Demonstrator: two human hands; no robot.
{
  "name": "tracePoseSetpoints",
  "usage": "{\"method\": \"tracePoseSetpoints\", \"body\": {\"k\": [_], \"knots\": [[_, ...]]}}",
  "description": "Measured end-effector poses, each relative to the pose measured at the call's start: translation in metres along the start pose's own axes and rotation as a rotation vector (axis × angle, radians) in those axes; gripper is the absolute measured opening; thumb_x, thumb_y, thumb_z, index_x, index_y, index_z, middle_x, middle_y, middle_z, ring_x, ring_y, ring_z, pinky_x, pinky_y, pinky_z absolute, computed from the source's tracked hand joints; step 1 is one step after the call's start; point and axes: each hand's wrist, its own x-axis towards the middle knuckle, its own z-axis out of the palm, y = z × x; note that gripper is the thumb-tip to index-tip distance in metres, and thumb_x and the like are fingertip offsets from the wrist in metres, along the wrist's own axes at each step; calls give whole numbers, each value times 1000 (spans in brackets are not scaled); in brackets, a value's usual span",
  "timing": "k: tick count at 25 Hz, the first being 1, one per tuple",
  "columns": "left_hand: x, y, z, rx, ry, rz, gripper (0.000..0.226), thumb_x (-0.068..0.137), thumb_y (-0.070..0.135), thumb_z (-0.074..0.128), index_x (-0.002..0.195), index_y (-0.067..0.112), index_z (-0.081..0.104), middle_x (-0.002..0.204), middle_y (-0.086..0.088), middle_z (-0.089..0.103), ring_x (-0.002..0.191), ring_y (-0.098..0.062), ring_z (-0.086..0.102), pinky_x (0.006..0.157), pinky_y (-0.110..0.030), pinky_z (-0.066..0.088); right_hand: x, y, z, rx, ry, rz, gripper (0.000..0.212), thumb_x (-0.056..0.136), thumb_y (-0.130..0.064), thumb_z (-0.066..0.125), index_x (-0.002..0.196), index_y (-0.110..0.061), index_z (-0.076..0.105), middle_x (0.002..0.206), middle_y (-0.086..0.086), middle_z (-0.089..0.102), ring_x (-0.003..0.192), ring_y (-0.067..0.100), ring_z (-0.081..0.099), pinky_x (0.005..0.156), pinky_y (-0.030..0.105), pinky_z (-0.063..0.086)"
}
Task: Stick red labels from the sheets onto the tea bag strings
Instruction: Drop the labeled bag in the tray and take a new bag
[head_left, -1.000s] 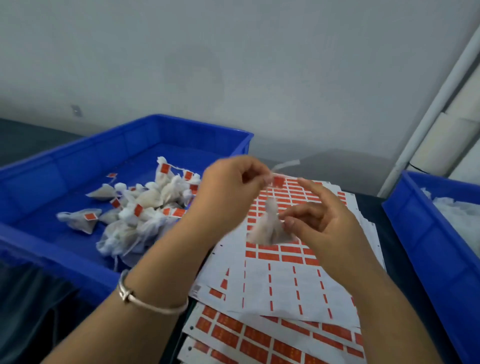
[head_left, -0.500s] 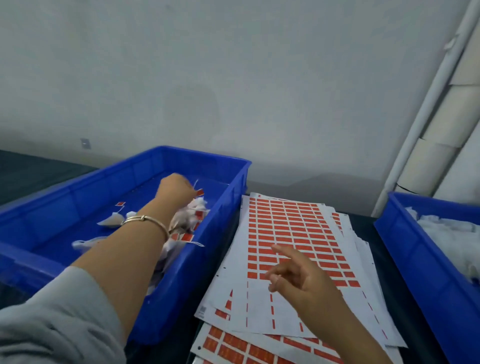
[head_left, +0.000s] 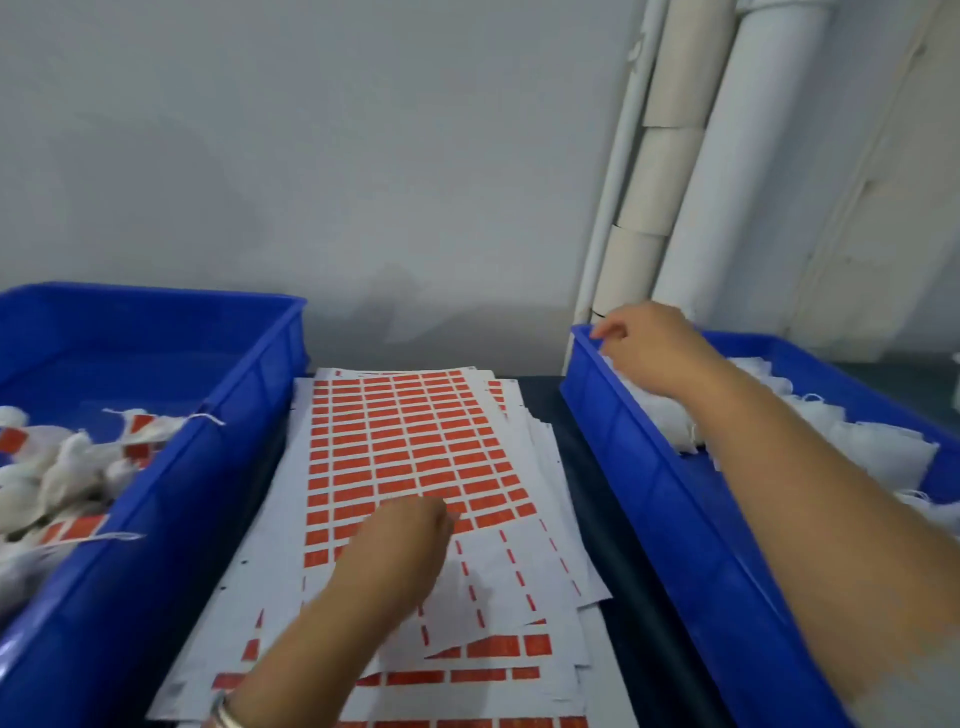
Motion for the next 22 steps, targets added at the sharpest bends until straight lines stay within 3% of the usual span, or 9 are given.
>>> {"method": "tracePoseSetpoints", "body": {"k": [3, 6, 8, 11, 13, 15, 18, 20, 22], "knots": [[-4, -6, 46, 97, -50, 62, 38, 94, 44, 45, 131, 35, 49, 137, 16, 49, 120, -9, 51, 103, -31, 40, 38, 82, 1, -331, -140, 201, 35, 93, 0, 43, 120, -9, 63, 127, 10, 59, 111, 28, 56, 96, 38, 45], [4, -14, 67, 280, -137, 103, 51, 95, 51, 33, 144, 38, 23, 156, 15, 12, 144, -14, 10, 115, -44, 3, 55, 137, 25, -554, -305, 273, 44, 94, 0, 42, 134, -15, 52, 139, 7, 49, 123, 25, 48, 102, 31, 40], [9, -17, 74, 323, -159, 96, 56, 94, 55, 28, 146, 39, 15, 157, 16, 1, 145, -12, -3, 113, -45, -6, 62, 162, 47, -442, -329, 319, 49, 94, -7, 47, 142, -14, 39, 146, 11, 40, 130, 27, 42, 105, 31, 34], [14, -21, 79, 390, -152, 98, 58, 93, 59, 27, 146, 40, 14, 156, 16, -2, 144, -11, -5, 114, -45, -5, 76, 183, 70, -346, -318, 326, 66, 91, -18, 59, 148, -13, 25, 149, 12, 36, 132, 29, 39, 105, 33, 33], [15, -23, 81, 403, -144, 105, 58, 92, 60, 27, 145, 40, 15, 156, 17, -2, 144, -11, -5, 114, -44, -5, 86, 193, 75, -310, -275, 358, 57, 88, -22, 62, 140, -11, 41, 141, 13, 46, 124, 29, 47, 99, 33, 38], [14, -23, 82, 406, -135, 103, 58, 92, 60, 28, 145, 41, 16, 156, 18, -1, 144, -10, -4, 114, -43, -4, 90, 198, 76, -273, -240, 388, 30, 90, -23, 60, 114, -6, 64, 120, 15, 62, 106, 29, 57, 85, 31, 43], [12, -21, 82, 391, -107, 104, 59, 91, 61, 29, 144, 41, 17, 156, 18, 1, 144, -9, -2, 115, -42, -3, 85, 201, 77, -271, -212, 455, 18, 89, -12, 55, 89, 0, 68, 100, 19, 66, 90, 32, 59, 73, 32, 44], [10, -21, 81, 369, -92, 111, 59, 91, 62, 29, 145, 41, 17, 156, 18, 2, 144, -9, 0, 115, -42, -2, 80, 198, 67, -171, -113, 538, 10, 82, -1, 57, 88, 2, 65, 101, 22, 62, 91, 36, 59, 77, 37, 51], [8, -20, 79, 340, -79, 107, 59, 91, 61, 30, 145, 40, 18, 156, 18, 4, 144, -9, 1, 115, -42, -2, 74, 189, 50, 209, 51, 512, 15, 83, 1, 55, 95, 1, 64, 110, 19, 61, 100, 35, 58, 89, 42, 50]]}}
